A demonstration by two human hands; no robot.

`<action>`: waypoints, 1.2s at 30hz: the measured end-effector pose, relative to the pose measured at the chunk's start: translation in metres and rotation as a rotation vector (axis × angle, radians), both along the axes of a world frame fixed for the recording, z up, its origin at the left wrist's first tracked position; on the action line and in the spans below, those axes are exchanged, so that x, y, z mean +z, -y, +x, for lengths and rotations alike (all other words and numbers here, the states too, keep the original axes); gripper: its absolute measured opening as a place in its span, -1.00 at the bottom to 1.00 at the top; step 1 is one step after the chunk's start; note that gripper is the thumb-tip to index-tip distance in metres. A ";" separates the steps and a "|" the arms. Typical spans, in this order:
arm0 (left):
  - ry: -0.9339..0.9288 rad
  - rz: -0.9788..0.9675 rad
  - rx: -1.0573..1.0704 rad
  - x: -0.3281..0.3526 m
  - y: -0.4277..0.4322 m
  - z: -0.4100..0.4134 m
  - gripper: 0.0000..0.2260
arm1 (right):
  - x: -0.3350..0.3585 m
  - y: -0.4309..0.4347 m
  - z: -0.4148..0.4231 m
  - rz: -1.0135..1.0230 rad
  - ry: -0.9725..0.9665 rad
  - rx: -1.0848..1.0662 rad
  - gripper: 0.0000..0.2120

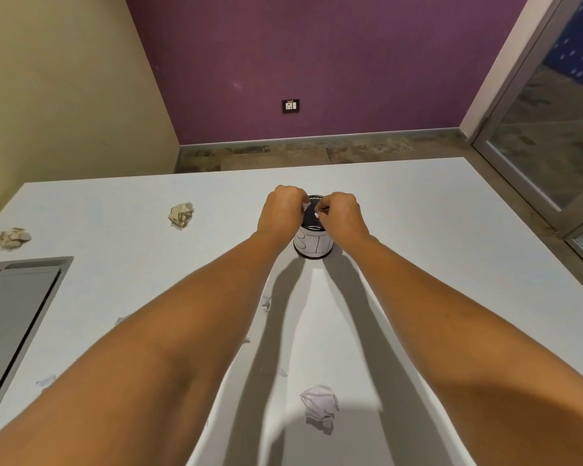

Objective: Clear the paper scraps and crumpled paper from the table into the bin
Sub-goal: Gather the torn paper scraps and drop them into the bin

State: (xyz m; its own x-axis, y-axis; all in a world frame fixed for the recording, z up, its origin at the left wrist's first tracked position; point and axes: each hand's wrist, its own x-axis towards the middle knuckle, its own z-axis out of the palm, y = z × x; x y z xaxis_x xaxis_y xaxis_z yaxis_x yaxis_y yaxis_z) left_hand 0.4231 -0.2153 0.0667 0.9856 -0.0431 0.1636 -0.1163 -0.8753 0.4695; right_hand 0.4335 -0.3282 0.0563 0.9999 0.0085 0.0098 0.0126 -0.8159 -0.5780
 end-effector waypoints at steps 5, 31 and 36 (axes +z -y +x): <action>-0.004 -0.010 0.005 -0.004 -0.006 0.007 -0.70 | -0.003 0.002 0.004 -0.007 0.029 0.035 -0.70; -0.234 0.158 0.102 -0.059 -0.088 -0.144 -0.74 | -0.043 -0.011 -0.135 0.077 -0.103 0.136 -0.78; -0.220 0.139 0.125 -0.075 -0.101 -0.180 -0.79 | -0.068 -0.031 -0.182 -0.005 -0.217 0.299 -0.77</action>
